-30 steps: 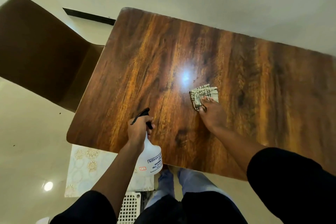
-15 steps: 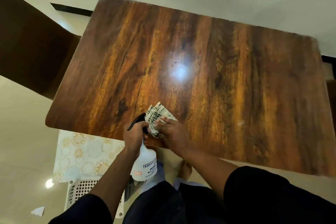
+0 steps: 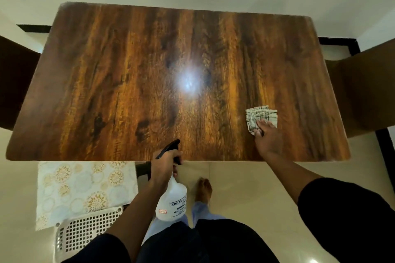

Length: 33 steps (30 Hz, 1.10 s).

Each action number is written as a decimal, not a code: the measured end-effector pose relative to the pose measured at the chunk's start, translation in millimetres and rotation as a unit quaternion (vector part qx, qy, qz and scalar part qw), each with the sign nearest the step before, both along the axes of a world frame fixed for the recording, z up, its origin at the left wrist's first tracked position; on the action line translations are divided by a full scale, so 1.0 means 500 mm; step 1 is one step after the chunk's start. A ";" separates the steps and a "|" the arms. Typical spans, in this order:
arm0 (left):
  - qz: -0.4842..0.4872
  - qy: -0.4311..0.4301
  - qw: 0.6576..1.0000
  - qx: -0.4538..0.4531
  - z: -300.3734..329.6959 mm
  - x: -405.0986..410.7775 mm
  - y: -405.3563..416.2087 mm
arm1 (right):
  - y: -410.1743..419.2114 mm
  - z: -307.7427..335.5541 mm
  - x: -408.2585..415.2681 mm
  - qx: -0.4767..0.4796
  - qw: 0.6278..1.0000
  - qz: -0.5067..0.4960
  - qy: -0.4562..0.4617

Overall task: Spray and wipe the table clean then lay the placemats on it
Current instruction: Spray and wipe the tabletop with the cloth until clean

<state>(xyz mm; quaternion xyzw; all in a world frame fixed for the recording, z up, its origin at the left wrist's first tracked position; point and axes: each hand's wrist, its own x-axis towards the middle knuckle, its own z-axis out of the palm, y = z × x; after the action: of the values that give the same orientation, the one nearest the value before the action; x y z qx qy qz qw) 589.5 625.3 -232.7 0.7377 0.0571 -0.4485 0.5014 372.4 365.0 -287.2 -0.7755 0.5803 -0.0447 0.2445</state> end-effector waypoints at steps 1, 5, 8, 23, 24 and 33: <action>-0.009 -0.005 1.000 -0.004 0.002 -0.009 -0.002 | -0.006 -0.002 0.001 0.003 1.000 -0.014 0.007; -0.025 -0.025 0.999 -0.012 0.011 -0.028 -0.011 | 0.026 -0.001 0.056 -0.011 0.999 -0.045 0.015; -0.033 -0.030 0.999 -0.012 0.021 -0.028 -0.018 | 0.082 0.013 0.128 -0.010 0.999 0.049 -0.010; -0.089 -0.007 0.996 -0.015 0.003 -0.019 -0.014 | 0.137 -0.010 0.031 -0.032 0.997 0.067 -0.032; -0.093 -0.003 0.996 -0.012 0.001 -0.020 -0.007 | 0.133 -0.015 0.001 -0.036 0.998 0.031 -0.031; -0.132 -0.001 0.991 -0.006 -0.012 -0.005 0.058 | 0.204 -0.005 0.043 -0.022 0.998 -0.062 -0.012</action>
<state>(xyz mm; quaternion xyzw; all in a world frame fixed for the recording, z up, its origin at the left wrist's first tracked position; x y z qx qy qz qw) 586.9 654.1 -238.9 0.7362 -0.0435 -0.5105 0.4421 393.7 467.0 -289.9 -0.7424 0.6236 -0.0816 0.2308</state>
